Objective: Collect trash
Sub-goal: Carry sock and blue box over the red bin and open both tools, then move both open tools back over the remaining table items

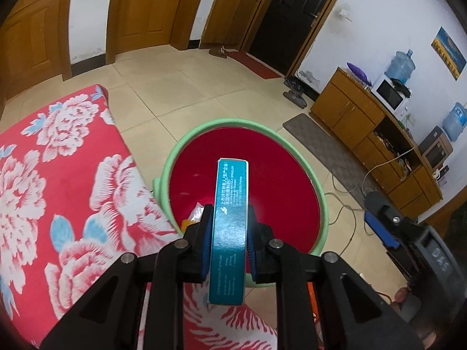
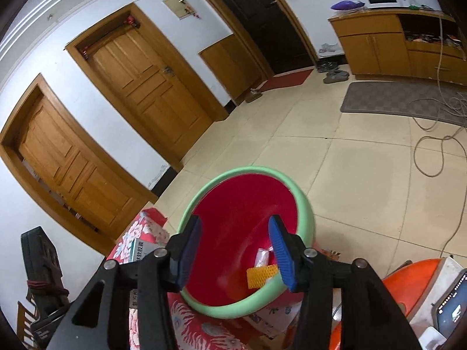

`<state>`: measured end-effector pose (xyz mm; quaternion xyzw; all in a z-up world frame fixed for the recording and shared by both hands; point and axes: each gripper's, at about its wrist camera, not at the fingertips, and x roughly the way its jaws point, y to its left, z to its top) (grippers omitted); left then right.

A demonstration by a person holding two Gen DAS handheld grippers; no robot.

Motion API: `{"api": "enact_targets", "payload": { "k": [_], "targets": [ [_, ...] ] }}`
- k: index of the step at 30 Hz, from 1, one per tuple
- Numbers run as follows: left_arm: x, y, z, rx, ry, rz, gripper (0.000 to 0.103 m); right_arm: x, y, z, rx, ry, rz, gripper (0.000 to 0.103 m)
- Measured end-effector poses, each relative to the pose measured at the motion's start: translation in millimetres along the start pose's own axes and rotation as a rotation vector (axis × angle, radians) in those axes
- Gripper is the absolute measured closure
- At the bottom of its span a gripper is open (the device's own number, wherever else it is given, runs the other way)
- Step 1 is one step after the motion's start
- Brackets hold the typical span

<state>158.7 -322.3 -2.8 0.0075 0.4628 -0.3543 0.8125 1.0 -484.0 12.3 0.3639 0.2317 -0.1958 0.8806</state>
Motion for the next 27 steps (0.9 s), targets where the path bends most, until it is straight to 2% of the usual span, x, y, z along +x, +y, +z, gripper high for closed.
{"api": "enact_targets", "payload": {
  "k": [7,9,11,12,19,27],
  "targets": [
    [14.7,-7.5,-3.3,0.031,0.034,0.013,0.083,2.5,-6.7,-1.7,0.027,0.011,-0.007,0.049],
    [14.9,-6.3,-3.5,0.022,0.041,0.016,0.075,2.9,-8.0,-1.5,0.029,0.012,-0.009,0.048],
    [14.0,-3.6,-2.9,0.011,0.044,0.031,0.055,2.0,-8.5,-2.7,0.029,0.011,-0.016,0.047],
    [14.1,-3.2,-2.6,0.008,0.044,0.039,0.053,1.6,-8.7,-3.4,0.03,0.012,-0.019,0.046],
    [3.8,4.7,-3.4,-0.02,0.033,0.08,0.051,-2.5,-10.1,-4.8,0.037,0.02,-0.013,0.039],
    [-36.6,11.2,-9.7,-0.019,-0.029,0.101,0.051,-11.7,1.8,-7.5,0.007,0.035,0.04,0.035]
  ]
}}
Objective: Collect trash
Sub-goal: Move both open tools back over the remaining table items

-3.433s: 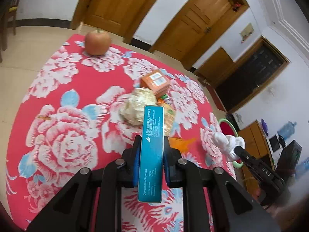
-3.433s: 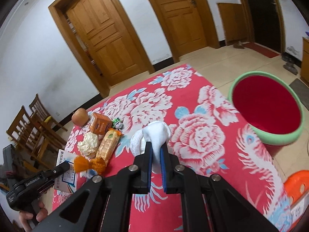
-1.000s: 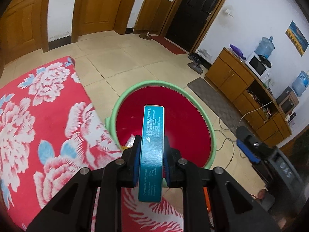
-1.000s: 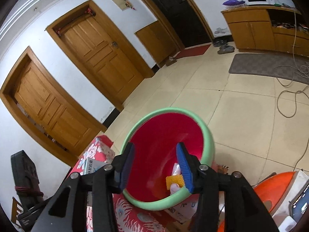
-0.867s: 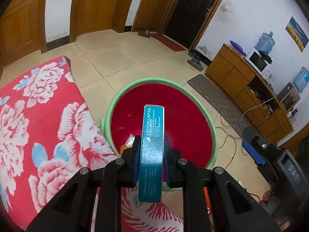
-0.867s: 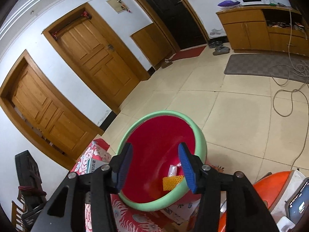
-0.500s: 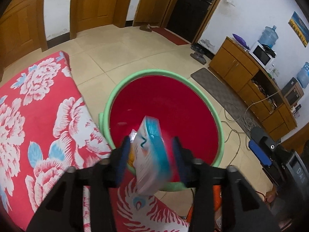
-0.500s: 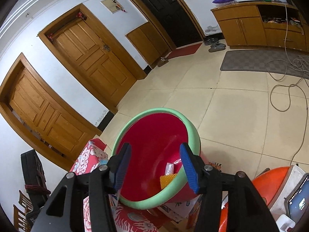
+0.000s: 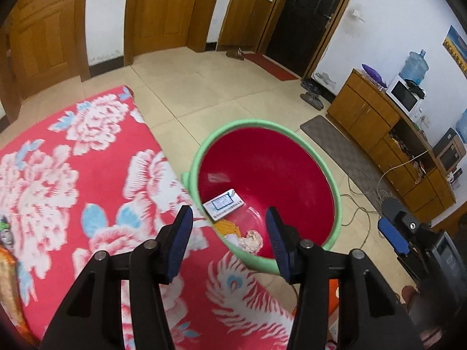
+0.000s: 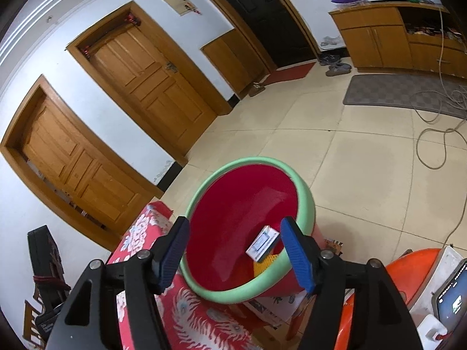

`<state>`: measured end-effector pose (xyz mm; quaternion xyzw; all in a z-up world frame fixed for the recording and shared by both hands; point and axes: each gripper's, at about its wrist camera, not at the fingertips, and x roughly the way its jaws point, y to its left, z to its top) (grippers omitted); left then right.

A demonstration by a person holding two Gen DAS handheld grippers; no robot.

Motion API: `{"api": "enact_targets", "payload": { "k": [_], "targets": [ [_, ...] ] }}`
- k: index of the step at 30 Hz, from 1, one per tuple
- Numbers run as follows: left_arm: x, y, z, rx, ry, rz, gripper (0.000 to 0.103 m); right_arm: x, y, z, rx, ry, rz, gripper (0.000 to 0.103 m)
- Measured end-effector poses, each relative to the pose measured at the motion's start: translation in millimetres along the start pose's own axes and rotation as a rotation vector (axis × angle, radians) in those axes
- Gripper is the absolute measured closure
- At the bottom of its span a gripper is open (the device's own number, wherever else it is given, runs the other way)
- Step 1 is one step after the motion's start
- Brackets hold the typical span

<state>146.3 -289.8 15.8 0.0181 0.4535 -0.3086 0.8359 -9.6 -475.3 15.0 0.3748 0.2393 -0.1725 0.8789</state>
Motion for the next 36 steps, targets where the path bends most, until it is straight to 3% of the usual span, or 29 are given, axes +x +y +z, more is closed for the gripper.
{"api": "enact_targets", "payload": {
  "k": [5,23,36],
  "targets": [
    [-29.2,17.2,-5.8,-0.046,-0.041,0.035,0.045,-3.8,11.5,-7.0,-0.022,0.019,0.027,0.035],
    [-117.1,101.9,-56.2,-0.191,-0.12,0.216,0.045,-23.8,72.1,-47.6,-0.172,0.12,0.156,0.032],
    [-163.4,195.8,-91.2,-0.341,-0.166,0.349,0.045,-12.0,111.1,-83.1,-0.257,0.232,0.188,0.032]
  ]
}}
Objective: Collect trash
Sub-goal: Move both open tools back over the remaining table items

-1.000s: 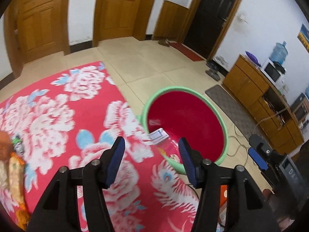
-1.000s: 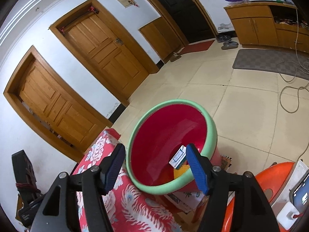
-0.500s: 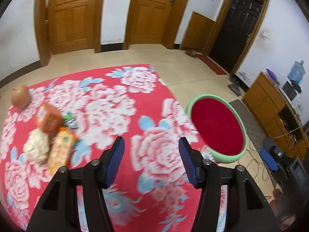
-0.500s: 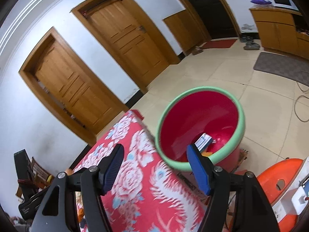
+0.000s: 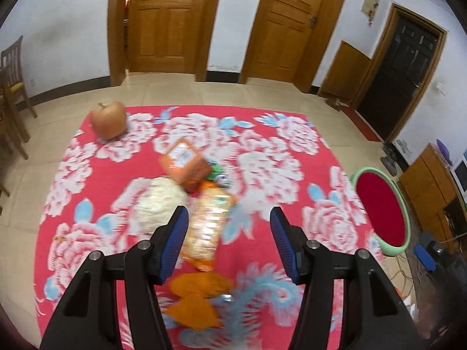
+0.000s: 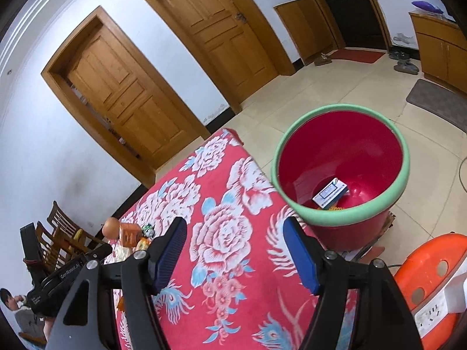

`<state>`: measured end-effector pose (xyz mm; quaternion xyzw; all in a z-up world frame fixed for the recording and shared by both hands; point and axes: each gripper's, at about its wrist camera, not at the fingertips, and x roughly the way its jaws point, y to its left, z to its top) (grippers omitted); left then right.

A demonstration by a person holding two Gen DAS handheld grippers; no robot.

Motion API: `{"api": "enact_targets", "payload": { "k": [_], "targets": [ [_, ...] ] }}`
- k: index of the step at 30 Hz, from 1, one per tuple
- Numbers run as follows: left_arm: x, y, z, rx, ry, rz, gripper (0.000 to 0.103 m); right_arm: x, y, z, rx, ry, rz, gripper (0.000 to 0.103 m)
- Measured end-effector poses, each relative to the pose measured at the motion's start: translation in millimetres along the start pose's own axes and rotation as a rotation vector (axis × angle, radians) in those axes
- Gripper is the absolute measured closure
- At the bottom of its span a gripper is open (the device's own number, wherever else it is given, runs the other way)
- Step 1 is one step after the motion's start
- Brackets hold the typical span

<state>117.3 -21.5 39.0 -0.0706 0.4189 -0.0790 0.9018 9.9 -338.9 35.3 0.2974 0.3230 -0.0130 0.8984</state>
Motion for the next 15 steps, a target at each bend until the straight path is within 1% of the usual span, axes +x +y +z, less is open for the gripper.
{"api": "enact_targets", "payload": {
  "k": [3,8,12,15],
  "targets": [
    [1.3,19.6,1.1,0.0,0.006,0.033,0.045,3.9,7.4,-2.7,-0.003,0.025,0.022,0.032],
    [3.9,44.2,1.8,-0.007,0.011,0.067,0.045,8.7,18.5,-8.8,-0.019,0.045,0.014,0.032],
    [10.7,58.1,2.6,-0.023,0.021,0.07,0.045,13.1,26.2,-13.0,-0.035,0.057,0.001,0.032],
    [16.0,66.2,4.7,-0.046,0.032,0.043,0.045,17.5,31.4,-15.6,-0.045,0.072,-0.003,0.032]
  ]
}}
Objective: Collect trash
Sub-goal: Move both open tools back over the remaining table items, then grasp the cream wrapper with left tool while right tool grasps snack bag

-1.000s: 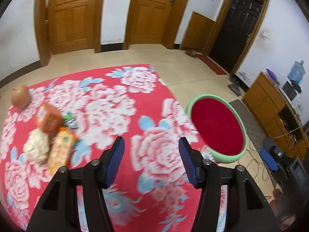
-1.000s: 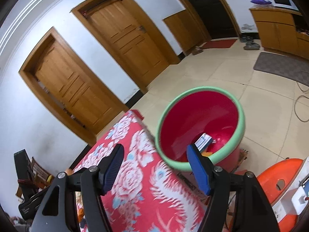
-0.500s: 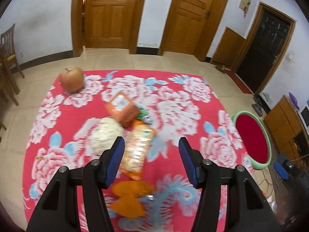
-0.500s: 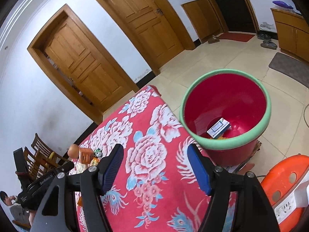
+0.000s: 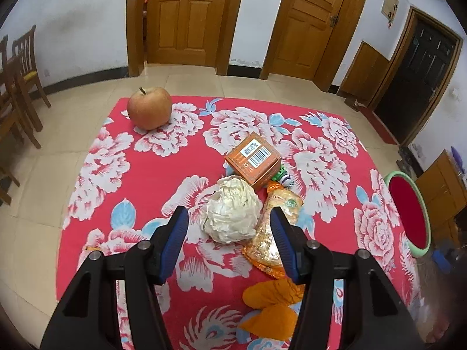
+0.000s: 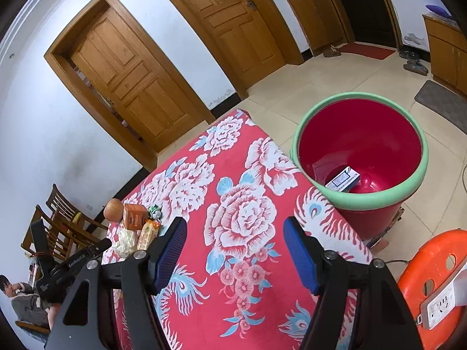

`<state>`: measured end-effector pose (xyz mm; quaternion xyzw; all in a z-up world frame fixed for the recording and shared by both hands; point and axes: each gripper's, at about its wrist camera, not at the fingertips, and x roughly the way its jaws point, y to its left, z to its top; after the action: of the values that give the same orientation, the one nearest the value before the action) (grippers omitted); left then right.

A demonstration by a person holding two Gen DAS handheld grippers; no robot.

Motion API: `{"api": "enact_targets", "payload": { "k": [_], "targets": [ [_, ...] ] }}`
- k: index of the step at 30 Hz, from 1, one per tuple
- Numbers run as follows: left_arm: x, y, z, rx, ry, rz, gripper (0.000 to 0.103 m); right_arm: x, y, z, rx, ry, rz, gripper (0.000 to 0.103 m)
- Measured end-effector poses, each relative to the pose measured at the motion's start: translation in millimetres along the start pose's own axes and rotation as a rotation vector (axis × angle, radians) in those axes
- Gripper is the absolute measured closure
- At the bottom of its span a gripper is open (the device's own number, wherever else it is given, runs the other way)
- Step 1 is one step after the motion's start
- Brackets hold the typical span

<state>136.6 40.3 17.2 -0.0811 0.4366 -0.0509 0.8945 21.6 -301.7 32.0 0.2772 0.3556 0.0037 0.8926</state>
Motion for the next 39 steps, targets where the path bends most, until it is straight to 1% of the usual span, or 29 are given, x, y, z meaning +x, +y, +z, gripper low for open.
{"api": "enact_targets", "payload": {
  "k": [2,7,13,15,17,20,22,27,28,29,32,39],
  "targets": [
    [2.5,1.0,1.4,0.003,-0.001,-0.003,0.045,2.3,1.9,-0.6,0.001,0.009,0.004,0.032],
    [8.5,5.1,4.1,0.01,-0.011,0.004,0.045,8.4,7.2,-3.2,-0.007,0.021,-0.02,0.032],
    [21.8,11.0,4.3,-0.011,0.008,-0.024,0.045,17.3,17.2,-7.3,-0.043,0.044,-0.035,0.032],
    [25.3,11.3,3.7,-0.014,0.013,-0.044,0.045,20.9,17.8,-8.1,-0.045,0.051,-0.039,0.032],
    [27.9,9.8,3.2,-0.012,0.018,-0.058,0.042,24.3,17.3,-8.8,-0.044,0.058,-0.041,0.032],
    [32.1,6.4,1.8,0.008,0.017,-0.044,0.039,29.6,16.5,-10.2,-0.043,0.071,-0.042,0.032],
    [38.3,5.1,0.8,0.013,0.031,-0.036,0.039,32.0,16.6,-10.9,-0.045,0.077,-0.042,0.032],
    [53.9,6.7,-3.3,-0.004,0.073,-0.046,0.039,35.0,17.7,-12.1,-0.049,0.086,-0.04,0.032],
    [56.4,7.3,-4.3,-0.007,0.079,-0.048,0.04,35.8,17.8,-11.8,-0.05,0.088,-0.04,0.032],
    [58.2,8.1,-5.5,-0.012,0.081,-0.05,0.048,36.6,18.3,-11.7,-0.052,0.09,-0.04,0.032],
    [58.3,10.6,-7.6,-0.021,0.069,-0.062,0.057,37.5,22.0,-10.3,-0.067,0.09,-0.044,0.032],
    [33.6,16.1,-4.8,-0.019,0.009,-0.058,0.058,44.4,47.2,-10.0,-0.122,0.097,-0.033,0.032]
  ]
}}
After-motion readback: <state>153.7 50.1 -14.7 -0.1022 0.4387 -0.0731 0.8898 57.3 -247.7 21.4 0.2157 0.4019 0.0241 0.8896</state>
